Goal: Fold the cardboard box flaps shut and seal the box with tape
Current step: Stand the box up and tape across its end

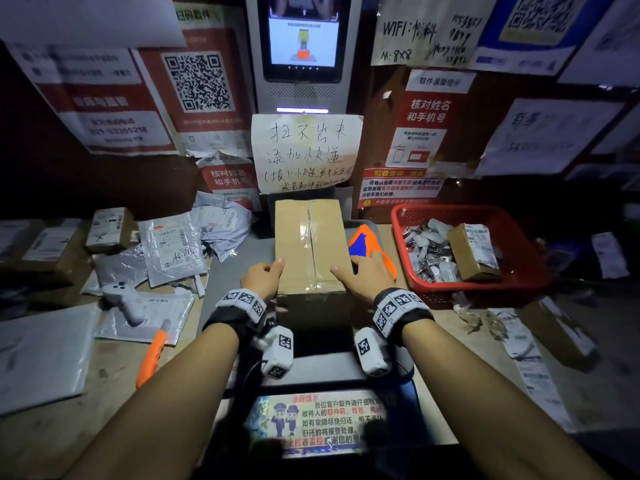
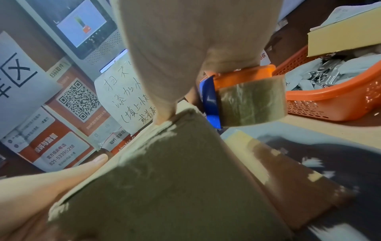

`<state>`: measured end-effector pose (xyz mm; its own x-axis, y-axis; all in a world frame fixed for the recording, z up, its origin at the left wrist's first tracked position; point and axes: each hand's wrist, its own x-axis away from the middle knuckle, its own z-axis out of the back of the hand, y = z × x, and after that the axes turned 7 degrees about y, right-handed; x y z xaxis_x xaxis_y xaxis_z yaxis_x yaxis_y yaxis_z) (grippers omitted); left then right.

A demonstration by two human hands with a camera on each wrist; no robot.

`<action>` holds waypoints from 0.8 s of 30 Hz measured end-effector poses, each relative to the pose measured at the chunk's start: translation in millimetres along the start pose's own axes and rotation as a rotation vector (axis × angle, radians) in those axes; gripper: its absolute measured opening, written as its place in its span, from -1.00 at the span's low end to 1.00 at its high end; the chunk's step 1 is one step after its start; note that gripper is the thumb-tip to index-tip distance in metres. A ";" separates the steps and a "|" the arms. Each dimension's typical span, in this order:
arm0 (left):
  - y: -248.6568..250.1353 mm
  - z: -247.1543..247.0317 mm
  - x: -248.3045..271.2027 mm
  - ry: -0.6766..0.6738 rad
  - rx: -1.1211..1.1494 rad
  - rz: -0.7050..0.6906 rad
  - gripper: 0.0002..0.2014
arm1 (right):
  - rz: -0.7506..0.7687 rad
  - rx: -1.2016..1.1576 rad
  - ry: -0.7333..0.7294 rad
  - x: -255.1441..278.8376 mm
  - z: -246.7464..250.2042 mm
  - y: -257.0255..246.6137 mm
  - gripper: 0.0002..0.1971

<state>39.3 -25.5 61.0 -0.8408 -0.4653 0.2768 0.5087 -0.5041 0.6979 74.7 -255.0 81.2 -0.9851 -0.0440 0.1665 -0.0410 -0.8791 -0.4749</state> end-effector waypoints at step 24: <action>4.3 32.7 2.9 0.125 0.360 -0.080 -0.74 | 0.018 -0.192 0.468 -5.7 49.7 12.1 -0.71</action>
<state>32.9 -5.3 86.4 -0.8348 -0.5312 0.1449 0.3260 -0.2648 0.9076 88.1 -288.9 117.4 -0.9534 0.1983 -0.2273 -0.0104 -0.7748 -0.6322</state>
